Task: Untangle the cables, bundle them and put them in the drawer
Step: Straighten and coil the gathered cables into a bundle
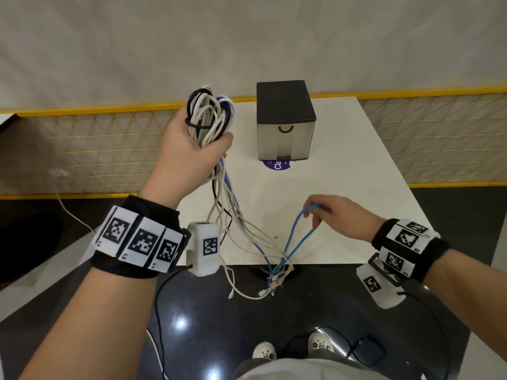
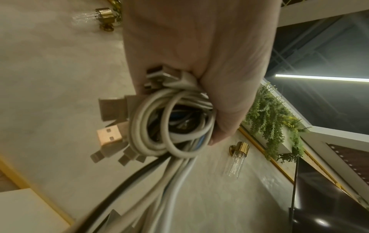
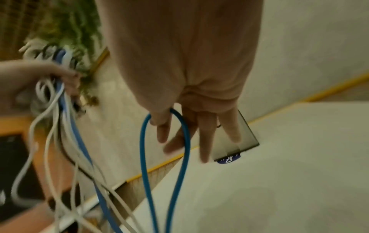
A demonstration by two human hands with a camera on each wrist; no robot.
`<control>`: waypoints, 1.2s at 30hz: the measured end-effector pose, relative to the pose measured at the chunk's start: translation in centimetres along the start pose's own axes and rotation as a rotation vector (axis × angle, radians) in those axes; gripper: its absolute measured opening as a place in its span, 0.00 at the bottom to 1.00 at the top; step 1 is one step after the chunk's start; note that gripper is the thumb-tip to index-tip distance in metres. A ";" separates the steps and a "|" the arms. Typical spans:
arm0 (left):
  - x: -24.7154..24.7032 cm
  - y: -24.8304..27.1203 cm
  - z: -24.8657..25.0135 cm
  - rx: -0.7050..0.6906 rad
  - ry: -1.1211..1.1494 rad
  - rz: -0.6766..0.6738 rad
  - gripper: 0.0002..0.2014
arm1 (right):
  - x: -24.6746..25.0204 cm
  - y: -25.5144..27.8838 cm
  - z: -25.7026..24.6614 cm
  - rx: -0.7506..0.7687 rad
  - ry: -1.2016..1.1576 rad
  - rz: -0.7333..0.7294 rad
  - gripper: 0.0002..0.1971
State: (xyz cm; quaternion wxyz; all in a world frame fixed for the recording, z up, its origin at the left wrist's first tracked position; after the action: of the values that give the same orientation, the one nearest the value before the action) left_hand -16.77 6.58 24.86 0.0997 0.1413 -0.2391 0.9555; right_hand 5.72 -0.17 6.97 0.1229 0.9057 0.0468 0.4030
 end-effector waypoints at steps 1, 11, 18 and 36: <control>0.0 0.1 -0.2 0.004 -0.001 0.002 0.11 | 0.6 0.1 -0.3 -0.004 -0.171 0.030 0.07; -1.8 0.8 -0.4 -0.003 -0.061 -0.115 0.12 | 3.1 1.9 -7.6 0.108 -0.060 0.186 0.22; -1.6 0.6 -0.6 0.013 0.004 -0.070 0.11 | -5.5 2.6 -1.8 -0.190 0.085 -0.295 0.32; -3.3 1.1 -0.5 0.019 0.035 -0.191 0.04 | 9.5 2.8 -13.1 0.254 -0.321 0.367 0.11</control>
State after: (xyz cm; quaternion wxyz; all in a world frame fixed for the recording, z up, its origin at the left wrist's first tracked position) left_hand -14.03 5.45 22.88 0.1932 0.1479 -0.2134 0.9462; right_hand 2.30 1.27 23.01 -0.0611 0.9595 -0.0882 0.2606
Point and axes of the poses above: each hand's wrist, its own y-axis away from the middle knuckle, its own x-axis out of the back of the hand, z = x × y, the point moved 10 cm from there along -y, towards the middle knuckle, and after that the axes turned 9 degrees about -x, right-handed, at the moved point
